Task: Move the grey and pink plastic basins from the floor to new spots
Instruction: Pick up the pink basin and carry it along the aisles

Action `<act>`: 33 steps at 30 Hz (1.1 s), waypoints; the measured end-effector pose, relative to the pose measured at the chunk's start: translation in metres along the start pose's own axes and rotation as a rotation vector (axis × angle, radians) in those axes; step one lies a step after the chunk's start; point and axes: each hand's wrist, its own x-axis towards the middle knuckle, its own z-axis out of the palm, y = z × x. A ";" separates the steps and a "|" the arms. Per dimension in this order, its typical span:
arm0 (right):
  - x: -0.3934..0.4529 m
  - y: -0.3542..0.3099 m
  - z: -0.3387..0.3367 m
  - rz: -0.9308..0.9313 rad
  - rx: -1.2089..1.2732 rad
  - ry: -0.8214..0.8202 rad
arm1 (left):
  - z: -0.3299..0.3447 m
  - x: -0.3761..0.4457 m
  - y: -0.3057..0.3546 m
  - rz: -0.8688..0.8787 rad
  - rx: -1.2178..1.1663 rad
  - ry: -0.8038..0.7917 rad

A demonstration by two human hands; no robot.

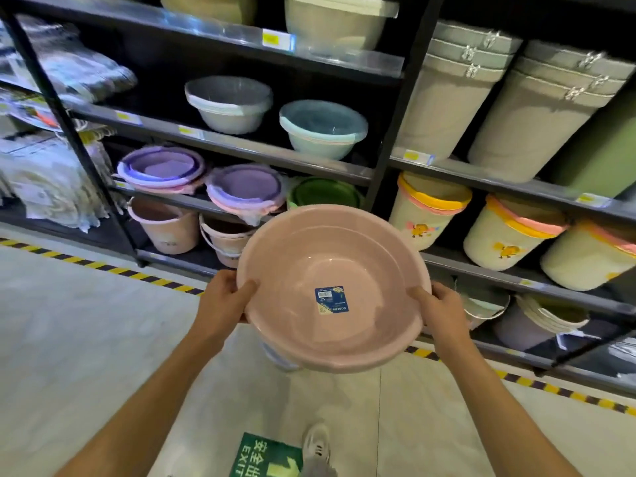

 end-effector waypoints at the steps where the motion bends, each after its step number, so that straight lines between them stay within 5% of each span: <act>1: 0.018 0.003 0.010 0.002 -0.016 -0.011 | 0.003 0.016 -0.004 -0.012 0.022 0.007; 16: 0.244 0.092 0.147 0.113 -0.160 -0.113 | 0.068 0.243 -0.083 -0.167 0.318 0.036; 27: 0.341 0.306 0.275 0.088 -0.177 -0.154 | 0.106 0.367 -0.333 -0.223 0.404 0.026; 33: 0.389 0.481 0.349 0.018 -0.140 -0.177 | 0.135 0.412 -0.513 -0.206 0.297 0.094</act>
